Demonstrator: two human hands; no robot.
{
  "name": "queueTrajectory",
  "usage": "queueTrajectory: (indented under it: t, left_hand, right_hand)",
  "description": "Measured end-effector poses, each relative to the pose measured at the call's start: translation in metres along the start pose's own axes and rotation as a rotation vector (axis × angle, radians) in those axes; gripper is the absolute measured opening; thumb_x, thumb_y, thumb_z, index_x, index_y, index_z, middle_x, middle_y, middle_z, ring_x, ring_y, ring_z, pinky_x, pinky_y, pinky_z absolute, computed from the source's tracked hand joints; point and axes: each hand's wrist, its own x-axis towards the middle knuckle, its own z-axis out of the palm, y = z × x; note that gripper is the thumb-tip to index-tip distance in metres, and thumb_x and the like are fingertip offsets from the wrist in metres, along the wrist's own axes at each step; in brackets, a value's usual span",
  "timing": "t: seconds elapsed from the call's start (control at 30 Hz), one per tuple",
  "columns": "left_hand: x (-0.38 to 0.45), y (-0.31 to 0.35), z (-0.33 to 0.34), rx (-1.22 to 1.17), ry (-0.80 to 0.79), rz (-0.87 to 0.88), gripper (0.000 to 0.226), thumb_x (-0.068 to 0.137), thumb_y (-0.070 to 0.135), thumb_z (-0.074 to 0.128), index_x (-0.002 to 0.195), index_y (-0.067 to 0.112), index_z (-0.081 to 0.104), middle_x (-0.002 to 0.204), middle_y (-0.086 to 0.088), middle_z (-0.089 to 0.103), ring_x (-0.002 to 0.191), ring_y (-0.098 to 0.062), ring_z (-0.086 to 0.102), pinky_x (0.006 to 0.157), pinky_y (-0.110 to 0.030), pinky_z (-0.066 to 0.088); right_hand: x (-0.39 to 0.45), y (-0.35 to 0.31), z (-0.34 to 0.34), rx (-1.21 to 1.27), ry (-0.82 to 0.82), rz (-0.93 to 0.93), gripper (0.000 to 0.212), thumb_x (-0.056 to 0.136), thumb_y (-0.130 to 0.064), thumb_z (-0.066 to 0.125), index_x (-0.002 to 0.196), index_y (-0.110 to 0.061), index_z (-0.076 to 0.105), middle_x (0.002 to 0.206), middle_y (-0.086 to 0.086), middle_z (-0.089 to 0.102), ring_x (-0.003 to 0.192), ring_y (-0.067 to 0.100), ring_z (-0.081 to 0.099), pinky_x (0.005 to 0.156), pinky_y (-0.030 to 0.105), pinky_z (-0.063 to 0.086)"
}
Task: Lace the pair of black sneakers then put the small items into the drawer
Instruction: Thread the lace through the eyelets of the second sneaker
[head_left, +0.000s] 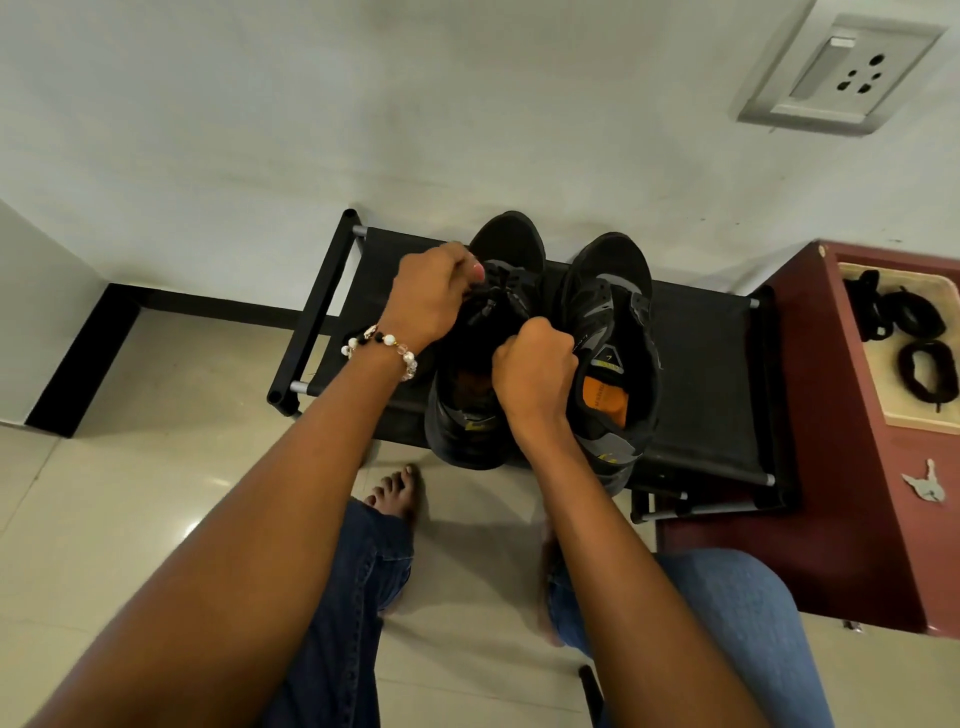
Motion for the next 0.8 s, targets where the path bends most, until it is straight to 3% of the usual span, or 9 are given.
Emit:
queueTrajectory:
  t: [0.13, 0.3, 0.4, 0.5, 0.57, 0.63, 0.7, 0.8]
  left_hand:
    - [-0.007, 0.01, 0.0, 0.089, -0.135, 0.146, 0.024, 0.087, 0.037, 0.067, 0.099, 0.018, 0.074, 0.095, 0.002, 0.071, 0.088, -0.01, 0.062, 0.079, -0.022, 0.045]
    - [0.0, 0.016, -0.003, 0.32, -0.151, 0.157, 0.022, 0.088, 0.031, 0.067, 0.107, 0.025, 0.074, 0.108, 0.001, 0.071, 0.099, -0.019, 0.064, 0.089, -0.035, 0.051]
    - [-0.004, 0.022, 0.008, 0.506, -0.054, 0.211, 0.022, 0.09, 0.026, 0.061, 0.109, 0.024, 0.073, 0.11, -0.006, 0.067, 0.092, -0.027, 0.064, 0.074, -0.034, 0.051]
    - [-0.011, 0.026, 0.019, 0.684, 0.052, 0.222, 0.019, 0.092, 0.026, 0.059, 0.107, 0.02, 0.07, 0.106, -0.005, 0.062, 0.088, -0.027, 0.062, 0.062, -0.03, 0.038]
    - [-0.013, 0.024, 0.022, 0.731, 0.081, 0.249, 0.014, 0.09, 0.025, 0.064, 0.099, 0.019, 0.072, 0.099, -0.004, 0.063, 0.08, -0.027, 0.062, 0.057, -0.03, 0.035]
    - [-0.016, 0.024, 0.022, 0.759, 0.072, 0.265, 0.006, 0.078, 0.021, 0.077, 0.081, 0.017, 0.074, 0.081, -0.004, 0.064, 0.061, -0.025, 0.06, 0.049, -0.026, 0.031]
    - [-0.016, 0.022, 0.024, 0.8, 0.066, 0.281, 0.018, 0.066, 0.019, 0.086, 0.064, 0.015, 0.069, 0.067, -0.003, 0.061, 0.045, -0.021, 0.052, 0.045, -0.02, 0.025]
    - [-0.016, 0.02, 0.025, 0.825, 0.113, 0.314, 0.027, 0.062, 0.019, 0.087, 0.056, 0.013, 0.062, 0.063, -0.002, 0.058, 0.038, -0.018, 0.045, 0.044, -0.018, 0.02]
  right_hand:
    - [-0.002, 0.001, -0.002, -0.008, -0.002, -0.02, 0.022, 0.098, -0.01, 0.045, 0.108, 0.004, 0.059, 0.105, 0.021, 0.064, 0.095, 0.039, 0.064, 0.063, 0.03, 0.039]
    - [-0.001, 0.002, -0.001, 0.011, -0.002, -0.02, 0.021, 0.098, -0.01, 0.045, 0.106, 0.003, 0.059, 0.104, 0.021, 0.065, 0.094, 0.039, 0.064, 0.062, 0.031, 0.04]
    - [0.0, 0.003, -0.002, 0.029, -0.008, -0.017, 0.019, 0.097, -0.009, 0.046, 0.102, 0.003, 0.059, 0.101, 0.022, 0.064, 0.092, 0.041, 0.064, 0.062, 0.033, 0.04]
    - [0.0, 0.003, -0.002, 0.048, -0.001, -0.019, 0.019, 0.095, -0.009, 0.047, 0.1, 0.004, 0.06, 0.1, 0.022, 0.065, 0.091, 0.042, 0.064, 0.067, 0.037, 0.047]
    - [0.0, 0.003, -0.002, 0.051, 0.002, -0.013, 0.019, 0.096, -0.01, 0.047, 0.101, 0.003, 0.06, 0.1, 0.022, 0.066, 0.091, 0.041, 0.064, 0.071, 0.04, 0.05]
    - [0.0, 0.003, -0.002, 0.057, 0.005, -0.006, 0.019, 0.096, -0.01, 0.047, 0.101, 0.002, 0.061, 0.099, 0.021, 0.066, 0.091, 0.04, 0.065, 0.071, 0.04, 0.051]
    - [0.0, 0.003, -0.002, 0.063, 0.004, -0.003, 0.018, 0.096, -0.009, 0.047, 0.1, 0.002, 0.061, 0.099, 0.021, 0.066, 0.09, 0.039, 0.065, 0.071, 0.04, 0.053]
    - [0.0, 0.002, -0.002, 0.062, 0.003, -0.007, 0.018, 0.096, -0.009, 0.047, 0.099, 0.002, 0.061, 0.099, 0.021, 0.066, 0.089, 0.04, 0.065, 0.072, 0.042, 0.054]
